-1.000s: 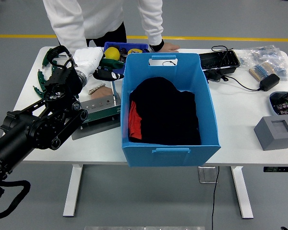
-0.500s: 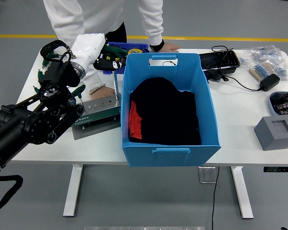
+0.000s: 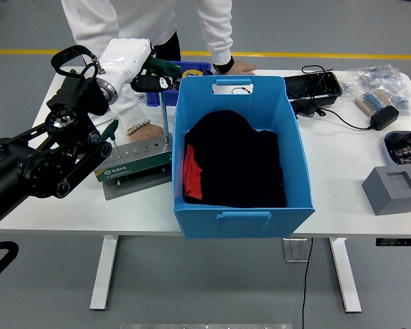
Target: Lift tool from toolbox,place it in box,lift tool from toolbox,place it in box
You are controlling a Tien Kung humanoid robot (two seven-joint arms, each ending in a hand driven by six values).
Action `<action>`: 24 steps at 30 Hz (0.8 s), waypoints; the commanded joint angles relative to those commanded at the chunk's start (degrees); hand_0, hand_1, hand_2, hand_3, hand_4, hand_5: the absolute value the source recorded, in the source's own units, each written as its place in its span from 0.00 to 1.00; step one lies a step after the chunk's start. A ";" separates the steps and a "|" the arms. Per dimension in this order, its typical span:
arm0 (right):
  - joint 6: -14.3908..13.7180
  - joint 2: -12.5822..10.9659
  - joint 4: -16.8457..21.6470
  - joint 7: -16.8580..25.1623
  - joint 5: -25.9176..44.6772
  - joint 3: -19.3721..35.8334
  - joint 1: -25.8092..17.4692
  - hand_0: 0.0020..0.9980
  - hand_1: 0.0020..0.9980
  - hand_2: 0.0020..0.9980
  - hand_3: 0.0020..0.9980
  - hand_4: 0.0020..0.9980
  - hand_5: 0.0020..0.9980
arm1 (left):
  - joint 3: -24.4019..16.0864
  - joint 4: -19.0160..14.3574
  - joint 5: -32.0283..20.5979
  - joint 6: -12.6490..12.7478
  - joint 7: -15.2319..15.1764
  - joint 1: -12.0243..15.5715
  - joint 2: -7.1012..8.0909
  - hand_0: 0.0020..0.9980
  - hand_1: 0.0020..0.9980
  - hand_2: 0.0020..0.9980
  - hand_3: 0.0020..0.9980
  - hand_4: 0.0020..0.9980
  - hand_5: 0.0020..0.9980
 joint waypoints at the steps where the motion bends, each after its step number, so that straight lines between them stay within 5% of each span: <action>1: -0.01 0.02 0.01 0.00 0.00 0.01 -0.05 0.64 0.62 0.70 0.55 0.78 0.67 | 0.39 -0.23 -0.23 -0.39 -0.02 -0.32 0.30 0.10 0.00 0.00 0.02 0.73 0.58; 12: -0.08 0.09 0.02 -0.06 -0.16 0.18 -0.53 0.64 0.62 0.70 0.55 0.78 0.67 | 6.28 -3.44 -0.33 -2.55 0.79 -5.36 4.65 0.11 0.00 0.01 0.03 0.70 0.56; 24: -0.08 0.10 -0.08 -0.12 -0.14 0.42 -0.77 0.64 0.62 0.70 0.55 0.78 0.67 | 5.15 -5.95 -1.19 -1.92 -0.29 -6.91 6.80 0.12 0.00 0.01 0.03 0.67 0.55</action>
